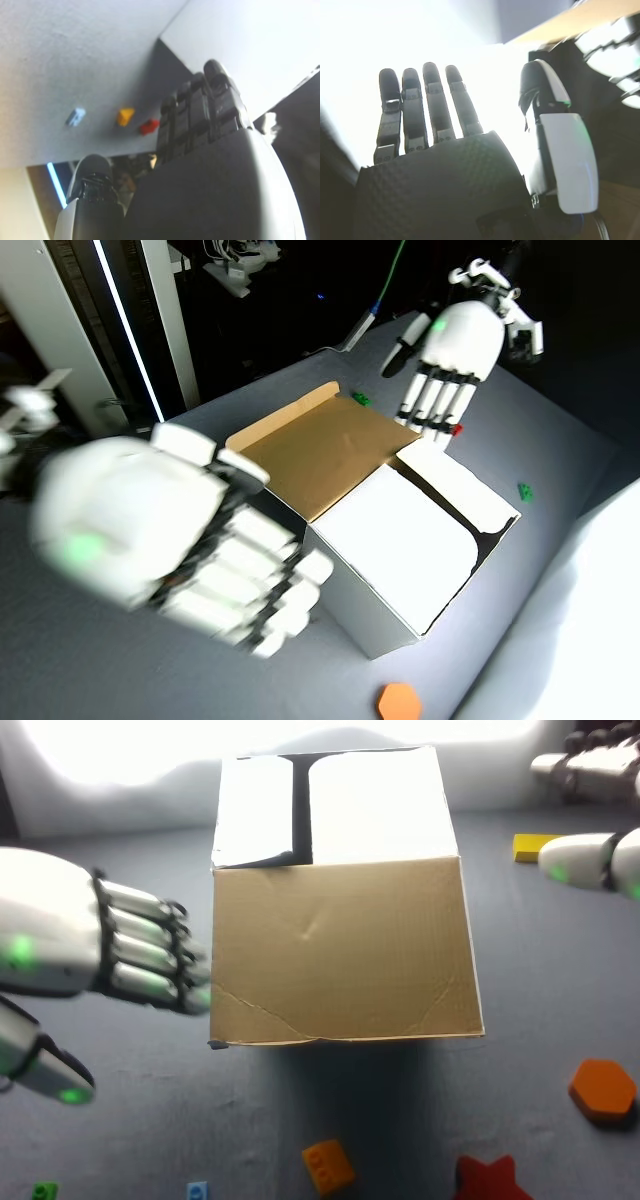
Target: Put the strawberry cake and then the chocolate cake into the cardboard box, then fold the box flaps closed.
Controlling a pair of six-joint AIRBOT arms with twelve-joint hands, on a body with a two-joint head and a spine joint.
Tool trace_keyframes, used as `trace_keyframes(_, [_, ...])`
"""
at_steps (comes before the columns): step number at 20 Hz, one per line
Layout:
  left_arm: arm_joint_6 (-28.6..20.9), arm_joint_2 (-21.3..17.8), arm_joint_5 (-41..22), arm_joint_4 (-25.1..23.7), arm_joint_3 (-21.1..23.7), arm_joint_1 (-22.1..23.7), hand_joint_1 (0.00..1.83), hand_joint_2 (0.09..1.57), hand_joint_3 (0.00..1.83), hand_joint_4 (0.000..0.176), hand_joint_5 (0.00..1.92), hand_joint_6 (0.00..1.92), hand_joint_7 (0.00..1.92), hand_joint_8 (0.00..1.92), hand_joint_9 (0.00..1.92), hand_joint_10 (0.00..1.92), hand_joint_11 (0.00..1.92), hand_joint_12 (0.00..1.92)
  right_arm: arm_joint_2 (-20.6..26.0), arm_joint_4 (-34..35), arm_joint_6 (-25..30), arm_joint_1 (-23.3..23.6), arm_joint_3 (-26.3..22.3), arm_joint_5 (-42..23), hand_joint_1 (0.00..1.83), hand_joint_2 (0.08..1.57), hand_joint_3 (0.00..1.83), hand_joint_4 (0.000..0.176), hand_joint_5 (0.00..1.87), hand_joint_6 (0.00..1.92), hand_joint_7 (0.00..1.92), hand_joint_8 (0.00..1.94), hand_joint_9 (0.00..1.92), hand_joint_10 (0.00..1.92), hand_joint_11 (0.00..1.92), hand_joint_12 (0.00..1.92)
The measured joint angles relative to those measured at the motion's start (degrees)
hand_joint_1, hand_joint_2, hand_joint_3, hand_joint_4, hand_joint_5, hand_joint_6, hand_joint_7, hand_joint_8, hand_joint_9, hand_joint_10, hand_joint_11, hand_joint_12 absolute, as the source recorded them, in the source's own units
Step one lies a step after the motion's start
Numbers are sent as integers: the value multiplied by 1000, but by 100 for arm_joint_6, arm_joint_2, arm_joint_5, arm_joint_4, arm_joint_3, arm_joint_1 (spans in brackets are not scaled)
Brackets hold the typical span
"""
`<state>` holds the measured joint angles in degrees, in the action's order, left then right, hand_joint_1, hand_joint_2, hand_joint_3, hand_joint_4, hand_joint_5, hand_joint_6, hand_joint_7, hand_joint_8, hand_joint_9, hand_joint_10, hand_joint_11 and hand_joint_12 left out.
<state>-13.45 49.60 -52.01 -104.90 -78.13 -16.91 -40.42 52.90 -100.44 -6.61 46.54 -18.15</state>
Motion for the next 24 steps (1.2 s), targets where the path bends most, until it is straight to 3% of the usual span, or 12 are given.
trace_keyframes(5, [505, -13, 352, 428, 470, -616, 0, 1199, 0, 0, 188, 0, 140, 0, 168, 2, 0, 647, 525, 52, 2, 4, -83, 308, 0, 1267, 0, 0, 180, 16, 221, 5, 213, 17, 0, 608])
trace_keyframes(9, [601, 28, 546, 682, 817, -767, 0, 1197, 0, 0, 216, 8, 151, 3, 203, 9, 0, 749, 529, 63, -11, -9, -81, 330, 0, 1255, 0, 0, 196, 11, 225, 0, 222, 17, 0, 717])
trace_keyframes(12, [605, 28, 721, 804, 1019, -758, 0, 1205, 2, 0, 220, 6, 182, 10, 220, 10, 0, 787, 518, 61, -2, -9, -81, 358, 0, 1252, 0, 0, 158, 0, 182, 0, 176, 0, 0, 634])
trace_keyframes(19, [221, -92, 503, 627, 1049, -76, 0, 1219, 3, 0, 187, 0, 181, 1, 195, 1, 0, 685, 520, 63, 136, -48, -98, 356, 0, 1262, 1, 0, 184, 12, 203, 8, 176, 5, 0, 623])
trace_keyframes(24, [-671, -201, 76, 221, 717, 1095, 0, 1224, 2, 0, 176, 4, 164, 3, 188, 3, 0, 684, 511, 59, 162, -42, -205, 354, 0, 1260, 0, 0, 169, 2, 186, 1, 148, 1, 0, 506])
